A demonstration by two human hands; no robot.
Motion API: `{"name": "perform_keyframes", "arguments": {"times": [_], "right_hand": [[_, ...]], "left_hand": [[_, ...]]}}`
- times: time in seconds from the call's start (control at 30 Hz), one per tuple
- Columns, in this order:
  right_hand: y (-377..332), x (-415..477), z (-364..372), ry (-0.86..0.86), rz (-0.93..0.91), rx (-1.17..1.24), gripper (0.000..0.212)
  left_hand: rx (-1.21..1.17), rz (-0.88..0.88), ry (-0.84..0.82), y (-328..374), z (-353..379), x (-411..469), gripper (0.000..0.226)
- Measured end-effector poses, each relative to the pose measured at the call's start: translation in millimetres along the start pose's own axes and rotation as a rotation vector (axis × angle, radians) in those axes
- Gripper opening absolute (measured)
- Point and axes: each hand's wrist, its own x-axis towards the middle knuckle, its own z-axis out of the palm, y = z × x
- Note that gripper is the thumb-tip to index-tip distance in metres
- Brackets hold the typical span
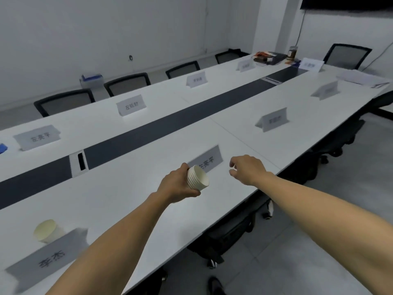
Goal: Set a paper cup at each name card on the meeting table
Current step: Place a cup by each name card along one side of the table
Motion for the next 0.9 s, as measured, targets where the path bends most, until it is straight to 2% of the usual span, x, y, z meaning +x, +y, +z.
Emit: {"name": "perform_keyframes", "arguments": {"times": [0.2, 0.37, 0.5, 0.7, 0.9], "right_hand": [[22.5, 73.6, -30.7, -0.004, 0.002, 0.046, 0.03], [23.9, 131.8, -48.7, -0.013, 0.018, 0.376, 0.021], [19.4, 168.4, -46.2, -0.169, 0.021, 0.647, 0.028], [13.4, 216.9, -36.7, -0.419, -0.082, 0.699, 0.024], [20.1, 268.9, -38.5, -0.544, -0.191, 0.719, 0.013]], "left_hand": [[-0.013, 0.005, 0.007, 16.5, -4.8, 82.4, 0.074], [-0.018, -0.007, 0.021, 30.0, -17.8, 131.7, 0.077], [-0.042, -0.053, 0.044, 29.3, -17.4, 155.0, 0.076], [-0.107, -0.187, 0.081, 31.0, -16.7, 175.7, 0.075], [-0.12, -0.343, 0.13, 48.0, -9.7, 195.3, 0.082]]}}
